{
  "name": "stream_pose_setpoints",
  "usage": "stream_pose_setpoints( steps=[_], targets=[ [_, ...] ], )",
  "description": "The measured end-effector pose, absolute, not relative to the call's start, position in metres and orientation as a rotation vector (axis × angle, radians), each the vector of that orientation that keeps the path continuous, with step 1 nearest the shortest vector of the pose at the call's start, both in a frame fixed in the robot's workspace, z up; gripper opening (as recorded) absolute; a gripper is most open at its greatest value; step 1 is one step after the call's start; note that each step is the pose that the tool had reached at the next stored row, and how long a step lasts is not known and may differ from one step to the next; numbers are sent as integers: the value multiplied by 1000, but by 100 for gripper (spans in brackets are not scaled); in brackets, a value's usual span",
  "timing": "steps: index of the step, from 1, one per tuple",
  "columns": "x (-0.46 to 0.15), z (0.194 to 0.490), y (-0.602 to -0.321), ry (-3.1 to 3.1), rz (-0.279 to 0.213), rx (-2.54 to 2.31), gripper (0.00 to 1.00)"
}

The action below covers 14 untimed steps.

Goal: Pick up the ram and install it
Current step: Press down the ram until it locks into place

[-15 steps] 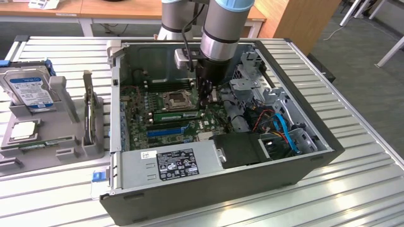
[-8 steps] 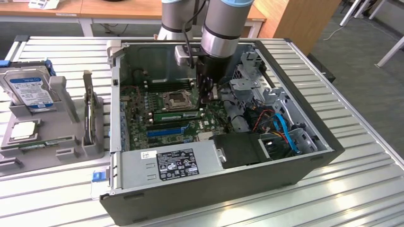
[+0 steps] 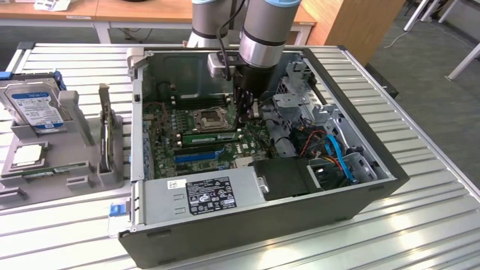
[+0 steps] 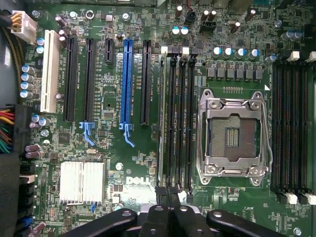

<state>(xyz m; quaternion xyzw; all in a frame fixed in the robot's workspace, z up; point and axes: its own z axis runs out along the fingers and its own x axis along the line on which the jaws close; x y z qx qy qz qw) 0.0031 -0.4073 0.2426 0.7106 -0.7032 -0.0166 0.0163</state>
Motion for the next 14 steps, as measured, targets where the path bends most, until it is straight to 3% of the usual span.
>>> stream_pose_setpoints(
  steps=[14],
  targets=[
    [-17,243,-407,-2187,-52,2210,10]
  ],
)
